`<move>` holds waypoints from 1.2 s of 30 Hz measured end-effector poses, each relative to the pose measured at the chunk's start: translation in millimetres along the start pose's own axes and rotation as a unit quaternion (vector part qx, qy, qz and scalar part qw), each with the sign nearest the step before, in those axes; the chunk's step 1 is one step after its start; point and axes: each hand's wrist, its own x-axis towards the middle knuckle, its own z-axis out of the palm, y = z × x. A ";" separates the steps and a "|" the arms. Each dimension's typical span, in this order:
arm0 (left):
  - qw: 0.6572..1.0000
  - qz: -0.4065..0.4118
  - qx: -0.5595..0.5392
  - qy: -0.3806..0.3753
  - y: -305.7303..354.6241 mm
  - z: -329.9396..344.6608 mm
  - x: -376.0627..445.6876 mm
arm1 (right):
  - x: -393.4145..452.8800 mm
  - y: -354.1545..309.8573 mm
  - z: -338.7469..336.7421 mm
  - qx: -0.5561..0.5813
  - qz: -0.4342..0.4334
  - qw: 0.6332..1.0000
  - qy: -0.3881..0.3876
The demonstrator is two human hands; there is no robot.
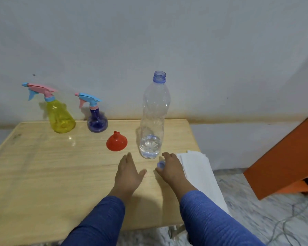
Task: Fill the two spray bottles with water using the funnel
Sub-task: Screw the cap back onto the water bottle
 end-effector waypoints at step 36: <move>0.949 0.206 -0.207 0.118 89.7 -65.9 60.1 | 25.0 -112.1 -168.2 0.406 -0.256 0.861 0.168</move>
